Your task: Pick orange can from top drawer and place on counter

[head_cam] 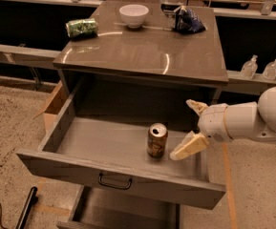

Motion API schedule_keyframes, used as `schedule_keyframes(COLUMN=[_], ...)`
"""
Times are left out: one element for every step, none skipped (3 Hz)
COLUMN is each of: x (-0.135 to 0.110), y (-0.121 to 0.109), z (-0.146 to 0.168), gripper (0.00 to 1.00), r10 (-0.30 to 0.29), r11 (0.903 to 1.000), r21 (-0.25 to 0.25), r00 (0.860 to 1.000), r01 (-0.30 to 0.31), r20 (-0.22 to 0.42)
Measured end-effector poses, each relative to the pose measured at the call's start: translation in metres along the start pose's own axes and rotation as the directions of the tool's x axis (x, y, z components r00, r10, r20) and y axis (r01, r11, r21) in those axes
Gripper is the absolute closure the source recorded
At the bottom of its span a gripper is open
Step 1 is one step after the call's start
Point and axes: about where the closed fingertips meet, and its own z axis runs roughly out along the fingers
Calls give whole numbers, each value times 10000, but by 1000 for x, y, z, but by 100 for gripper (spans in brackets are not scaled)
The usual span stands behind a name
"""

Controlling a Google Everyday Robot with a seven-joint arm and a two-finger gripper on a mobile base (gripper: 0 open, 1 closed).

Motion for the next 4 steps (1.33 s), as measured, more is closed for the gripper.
schedule_keyframes(x=[8,20,32,44], y=[2,-3,-10,-14], z=[6,14,24,40], gripper=[0,0,0,0], r10=[132,138,236,523], r11=[9995,9985,9984,9984], r21=[279,530,495,171], r00=[9998,9992,9977,9954], r01=[-135,-158,-268,-538], r20=[115,376,630,808])
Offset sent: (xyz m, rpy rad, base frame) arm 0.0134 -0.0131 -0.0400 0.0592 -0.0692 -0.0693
